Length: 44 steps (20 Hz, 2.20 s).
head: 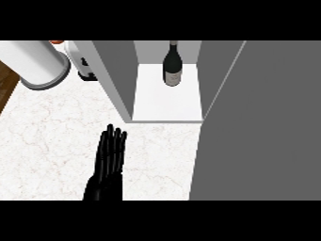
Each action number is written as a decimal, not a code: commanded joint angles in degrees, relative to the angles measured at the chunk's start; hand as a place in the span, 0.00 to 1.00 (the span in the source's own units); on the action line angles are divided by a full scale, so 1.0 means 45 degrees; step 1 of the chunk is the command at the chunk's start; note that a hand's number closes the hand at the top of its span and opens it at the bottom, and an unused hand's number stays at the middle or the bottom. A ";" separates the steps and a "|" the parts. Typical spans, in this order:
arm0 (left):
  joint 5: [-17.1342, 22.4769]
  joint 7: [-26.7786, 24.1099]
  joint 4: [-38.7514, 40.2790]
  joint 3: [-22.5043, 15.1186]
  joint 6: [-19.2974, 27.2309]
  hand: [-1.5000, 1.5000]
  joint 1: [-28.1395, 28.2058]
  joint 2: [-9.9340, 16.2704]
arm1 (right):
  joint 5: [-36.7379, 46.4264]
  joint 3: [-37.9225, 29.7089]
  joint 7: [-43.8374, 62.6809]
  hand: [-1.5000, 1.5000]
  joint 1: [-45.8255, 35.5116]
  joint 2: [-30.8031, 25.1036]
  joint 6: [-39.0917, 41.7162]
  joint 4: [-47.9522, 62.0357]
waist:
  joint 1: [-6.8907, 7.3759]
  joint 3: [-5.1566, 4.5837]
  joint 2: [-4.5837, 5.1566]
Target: Pick up the wine, place it into the cabinet and close the cabinet
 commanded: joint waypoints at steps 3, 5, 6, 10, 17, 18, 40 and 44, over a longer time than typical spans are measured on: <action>0.0493 0.0078 -0.2036 0.0578 -0.1564 0.00 0.1483 0.2118 | -0.1585 0.0477 0.0962 1.00 0.0722 -0.0206 0.0560 -0.1466 | -0.0034 -0.0006 -0.0002; 0.0049 0.0412 -0.3487 -0.0025 -0.1251 0.00 0.2128 0.2883 | -0.2106 0.0040 0.0667 1.00 0.1099 -0.0514 0.1042 -0.1450 | -0.0015 0.0008 -0.0020; 0.0606 -0.0602 -0.1684 0.0895 -0.2538 0.00 0.1952 0.2352 | -0.2147 -0.0084 0.0848 1.00 0.0536 -0.0632 0.1094 -0.1235 | -0.0047 -0.0010 0.0023; 0.0903 -0.0876 -0.2333 0.1468 -0.3315 0.00 0.2864 0.3307 | -0.1300 0.1527 0.0107 1.00 0.1490 0.0041 0.1243 -0.1031 | -0.0047 -0.0008 0.0013; 0.1758 -0.0799 -0.3678 0.3114 -0.3865 0.00 0.4047 0.4529 | -0.1791 0.3321 0.1362 1.00 0.2152 0.0572 0.0518 -0.1081 | 0.0036 -0.0014 -0.0005; 0.2077 -0.0428 -0.3772 0.3696 -0.3857 0.00 0.3664 0.4570 | -0.2159 0.3260 0.1215 1.00 0.2652 0.0568 0.0917 -0.1115 | -0.0033 -0.0005 0.0005; 0.4744 -0.0284 -0.3290 0.8536 -0.7878 0.00 0.6071 0.6475 | 0.2448 1.1168 0.1196 1.00 0.0113 0.0548 -0.2999 -0.0134 | 0.0041 -0.0051 -0.0102; 0.5185 -0.0180 -0.2678 0.9162 -0.8666 0.00 0.5935 0.6608 | 0.2888 1.1243 0.0920 1.00 -0.0962 0.0540 -0.4200 0.0605 | 0.0065 -0.0070 -0.0085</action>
